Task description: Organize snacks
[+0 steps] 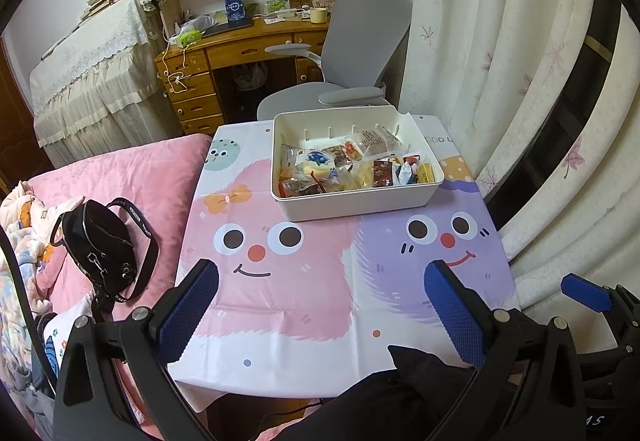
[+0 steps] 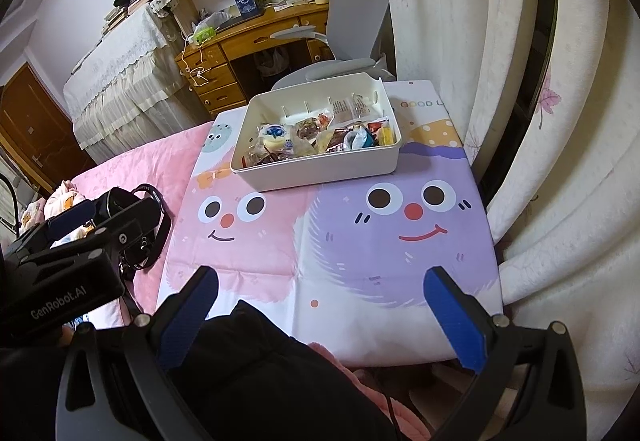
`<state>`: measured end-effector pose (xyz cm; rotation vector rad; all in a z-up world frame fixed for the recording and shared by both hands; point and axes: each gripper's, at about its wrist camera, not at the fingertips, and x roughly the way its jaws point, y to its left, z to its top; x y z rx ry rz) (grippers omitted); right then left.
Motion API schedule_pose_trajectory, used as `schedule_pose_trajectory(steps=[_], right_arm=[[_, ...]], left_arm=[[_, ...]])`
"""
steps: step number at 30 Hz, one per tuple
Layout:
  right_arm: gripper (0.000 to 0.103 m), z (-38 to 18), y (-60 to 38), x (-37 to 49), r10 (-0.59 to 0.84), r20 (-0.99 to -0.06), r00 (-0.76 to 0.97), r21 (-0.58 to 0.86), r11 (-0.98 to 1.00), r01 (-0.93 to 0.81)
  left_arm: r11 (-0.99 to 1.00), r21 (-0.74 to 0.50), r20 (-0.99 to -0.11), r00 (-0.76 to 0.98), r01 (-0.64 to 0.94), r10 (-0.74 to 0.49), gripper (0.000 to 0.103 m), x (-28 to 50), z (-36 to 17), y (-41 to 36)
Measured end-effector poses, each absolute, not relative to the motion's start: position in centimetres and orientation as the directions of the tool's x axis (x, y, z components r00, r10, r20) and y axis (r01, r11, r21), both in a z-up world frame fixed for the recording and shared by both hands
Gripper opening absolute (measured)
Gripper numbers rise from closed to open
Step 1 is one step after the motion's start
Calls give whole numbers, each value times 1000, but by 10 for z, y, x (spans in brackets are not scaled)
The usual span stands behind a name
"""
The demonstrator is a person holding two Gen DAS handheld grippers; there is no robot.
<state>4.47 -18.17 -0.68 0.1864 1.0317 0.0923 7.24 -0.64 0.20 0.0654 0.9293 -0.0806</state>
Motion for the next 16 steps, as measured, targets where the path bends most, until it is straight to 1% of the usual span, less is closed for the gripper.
schedule_pose_trajectory(steps=[16], right_arm=[[103,-7,-182,45,165,-845,509,199,980,13]], left_arm=[[995,22,-803,595,97,-40,102,73,2,-6]])
